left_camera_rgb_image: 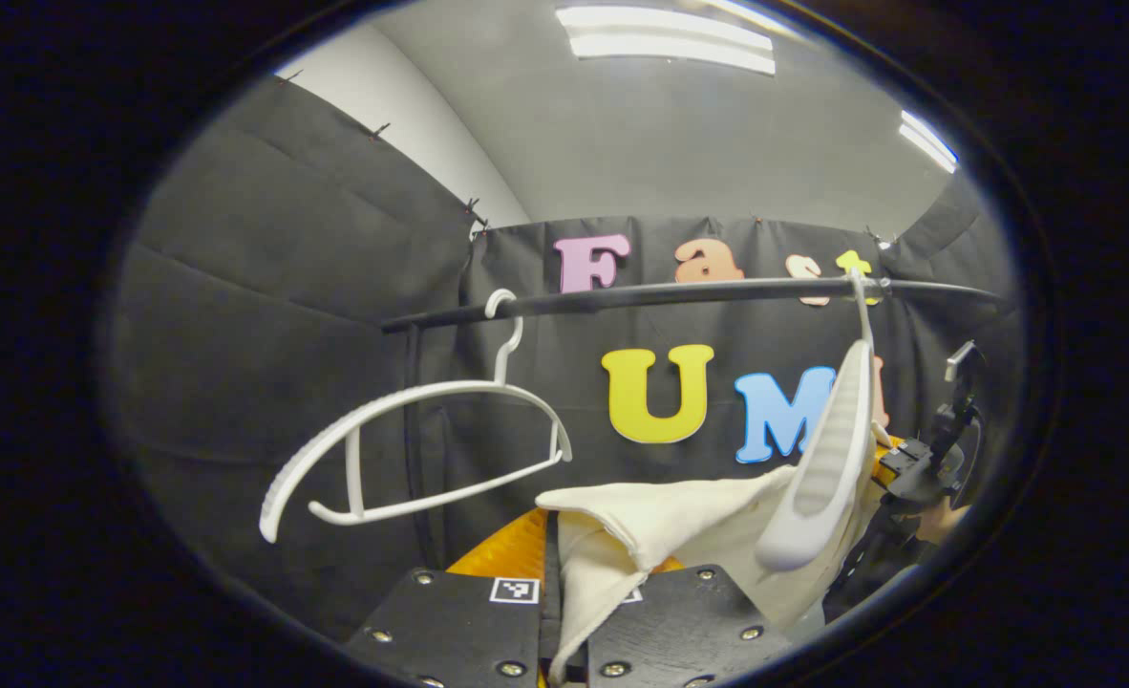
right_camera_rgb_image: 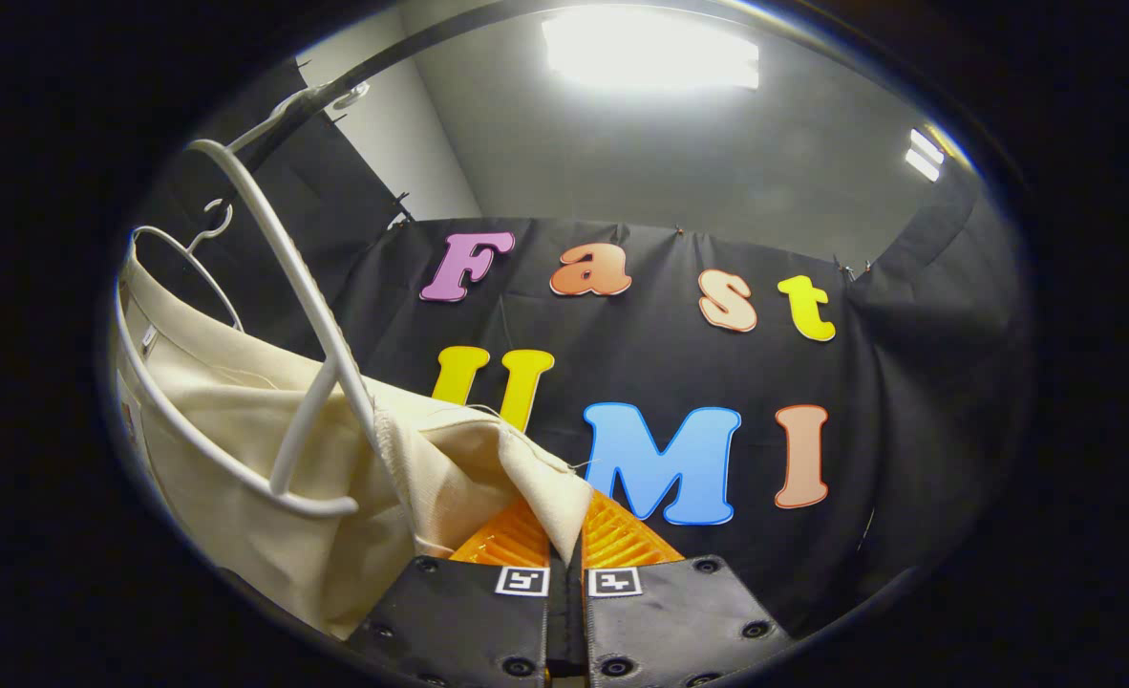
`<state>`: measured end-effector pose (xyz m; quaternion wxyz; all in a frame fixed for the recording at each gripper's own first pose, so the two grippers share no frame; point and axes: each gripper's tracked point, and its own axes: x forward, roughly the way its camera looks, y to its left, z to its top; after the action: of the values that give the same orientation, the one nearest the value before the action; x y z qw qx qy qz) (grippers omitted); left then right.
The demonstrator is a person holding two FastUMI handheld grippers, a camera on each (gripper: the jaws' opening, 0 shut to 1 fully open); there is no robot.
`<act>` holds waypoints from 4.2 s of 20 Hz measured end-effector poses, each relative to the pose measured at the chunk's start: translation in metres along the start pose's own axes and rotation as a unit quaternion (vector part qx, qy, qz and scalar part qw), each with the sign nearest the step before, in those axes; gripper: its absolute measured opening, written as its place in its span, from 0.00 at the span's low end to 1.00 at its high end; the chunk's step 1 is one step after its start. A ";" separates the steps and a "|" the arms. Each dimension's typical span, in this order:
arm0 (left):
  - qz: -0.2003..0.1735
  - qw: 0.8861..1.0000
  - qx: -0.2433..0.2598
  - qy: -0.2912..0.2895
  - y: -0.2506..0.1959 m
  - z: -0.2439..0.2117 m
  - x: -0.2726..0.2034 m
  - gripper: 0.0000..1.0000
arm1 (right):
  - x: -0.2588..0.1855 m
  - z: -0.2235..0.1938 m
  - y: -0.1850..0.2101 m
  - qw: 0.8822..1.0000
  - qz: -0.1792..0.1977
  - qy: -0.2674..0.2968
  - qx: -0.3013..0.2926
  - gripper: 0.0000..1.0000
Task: Grasp the clothes on the hanger with both hands and then place them into the laundry hamper below.
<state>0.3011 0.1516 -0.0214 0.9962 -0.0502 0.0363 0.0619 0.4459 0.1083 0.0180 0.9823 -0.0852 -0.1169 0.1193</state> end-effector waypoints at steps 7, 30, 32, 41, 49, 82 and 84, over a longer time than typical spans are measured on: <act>0.003 0.999 0.002 0.035 -0.005 -0.053 -0.021 0.05 | -0.025 -0.044 0.014 0.998 0.004 0.060 0.017 0.01; -0.187 0.979 -0.077 0.028 -0.122 -0.043 -0.135 0.04 | -0.256 0.091 0.141 0.990 0.123 0.034 0.064 0.01; -0.198 0.975 -0.094 0.043 -0.127 -0.061 -0.137 0.04 | -0.267 0.081 0.148 0.990 0.123 0.048 0.059 0.01; -0.194 0.959 -0.118 0.168 -0.142 -0.208 -0.141 0.05 | -0.317 -0.047 0.172 0.974 0.107 0.192 0.064 0.01; -0.160 0.947 -0.076 0.269 -0.113 -0.325 -0.162 0.05 | -0.356 -0.156 0.186 0.945 0.091 0.308 0.062 0.01; -0.098 0.907 0.070 0.403 -0.054 -0.423 -0.214 0.91 | -0.445 -0.217 0.200 0.876 0.109 0.469 0.024 0.98; -0.097 0.916 0.066 0.383 -0.053 -0.397 -0.212 0.91 | -0.440 -0.194 0.194 0.889 0.096 0.447 0.031 0.98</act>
<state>0.0719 0.0328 -0.3941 0.9081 -0.0074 0.4142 -0.0615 0.0379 0.1548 -0.2980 0.9164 -0.1098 0.3474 0.1660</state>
